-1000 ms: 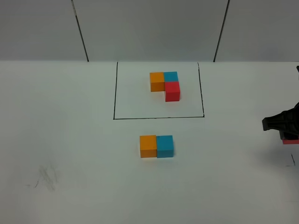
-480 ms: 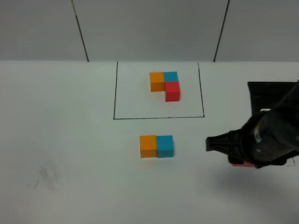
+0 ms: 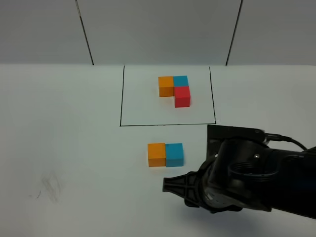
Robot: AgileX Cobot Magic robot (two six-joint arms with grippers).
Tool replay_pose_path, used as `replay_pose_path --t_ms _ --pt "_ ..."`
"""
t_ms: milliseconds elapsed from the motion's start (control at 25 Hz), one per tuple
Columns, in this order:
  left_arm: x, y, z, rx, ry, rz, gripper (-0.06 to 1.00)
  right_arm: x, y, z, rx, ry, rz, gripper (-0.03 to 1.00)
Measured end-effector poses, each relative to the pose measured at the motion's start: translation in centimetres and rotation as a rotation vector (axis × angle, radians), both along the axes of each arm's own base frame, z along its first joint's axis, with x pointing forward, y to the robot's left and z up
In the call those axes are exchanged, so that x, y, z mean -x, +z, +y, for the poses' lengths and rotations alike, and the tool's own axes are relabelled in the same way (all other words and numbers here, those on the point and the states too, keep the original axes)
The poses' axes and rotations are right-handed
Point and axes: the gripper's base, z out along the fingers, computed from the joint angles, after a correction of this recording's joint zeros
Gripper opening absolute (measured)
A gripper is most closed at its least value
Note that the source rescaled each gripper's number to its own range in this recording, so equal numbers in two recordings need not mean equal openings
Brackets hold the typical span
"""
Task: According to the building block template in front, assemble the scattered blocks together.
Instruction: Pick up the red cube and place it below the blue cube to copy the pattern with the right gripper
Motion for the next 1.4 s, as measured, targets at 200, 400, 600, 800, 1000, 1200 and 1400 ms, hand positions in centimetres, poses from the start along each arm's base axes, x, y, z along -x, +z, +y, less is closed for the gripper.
replay_pose_path --t_ms 200,400,600,800,1000,1200,1400 --pt "0.0 0.0 0.0 0.000 0.000 0.000 0.33 -0.2 -2.0 1.6 -0.050 0.083 0.045 0.27" --pt "0.0 0.0 0.0 0.000 0.000 0.000 0.33 -0.9 -3.2 3.2 -0.009 0.153 0.107 0.27" --pt "0.0 0.0 0.0 0.000 0.000 0.000 0.33 -2.6 -3.6 5.2 0.039 0.192 0.137 0.27" --pt "0.0 0.0 0.0 0.000 0.000 0.000 0.33 -4.3 -4.7 5.4 0.043 0.171 0.183 0.27" --pt "0.0 0.0 0.0 0.000 0.000 0.000 0.33 -5.6 -5.6 4.5 0.043 0.165 0.212 0.27" --pt "0.0 0.0 0.0 0.000 0.000 0.000 0.33 -6.0 -6.2 4.5 0.042 0.169 0.206 0.27" --pt "0.0 0.0 0.0 0.000 0.000 0.000 0.33 -7.0 -6.4 5.4 0.053 0.191 0.186 0.27"
